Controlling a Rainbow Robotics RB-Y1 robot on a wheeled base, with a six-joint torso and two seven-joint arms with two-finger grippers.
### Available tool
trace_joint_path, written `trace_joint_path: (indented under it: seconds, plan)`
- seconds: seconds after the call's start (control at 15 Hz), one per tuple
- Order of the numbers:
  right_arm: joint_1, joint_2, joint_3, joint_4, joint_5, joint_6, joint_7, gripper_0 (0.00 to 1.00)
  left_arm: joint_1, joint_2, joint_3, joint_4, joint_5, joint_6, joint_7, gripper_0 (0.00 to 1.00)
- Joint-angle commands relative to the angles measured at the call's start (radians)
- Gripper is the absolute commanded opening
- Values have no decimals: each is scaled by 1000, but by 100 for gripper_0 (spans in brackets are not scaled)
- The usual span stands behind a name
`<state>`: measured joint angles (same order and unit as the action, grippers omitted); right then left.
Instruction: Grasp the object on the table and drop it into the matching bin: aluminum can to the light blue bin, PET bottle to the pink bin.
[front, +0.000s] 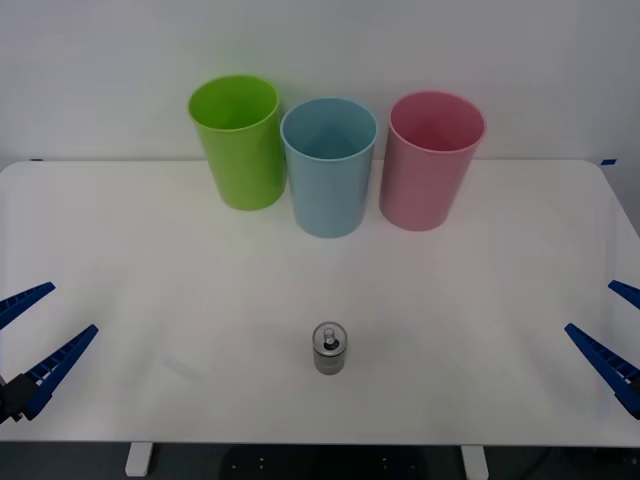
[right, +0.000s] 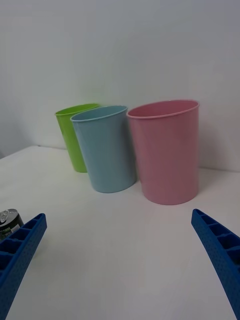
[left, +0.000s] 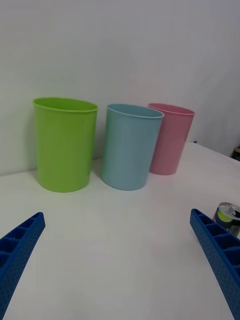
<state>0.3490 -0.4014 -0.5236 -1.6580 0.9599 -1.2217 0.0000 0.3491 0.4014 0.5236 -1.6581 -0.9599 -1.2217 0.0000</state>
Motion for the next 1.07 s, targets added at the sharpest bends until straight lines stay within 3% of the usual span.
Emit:
trace_joint_path:
  seconds: [0.07,0.33,1.07]
  plan:
    - [0,0,0,0,0,0,0,100,0,0,0,0,0,0,0,100]
    - [13,10,20,-19,-4,11,3,100,0,0,0,0,0,0,0,100]
    - [33,-45,155,-19,10,5,101,100,0,0,0,0,0,0,0,100]
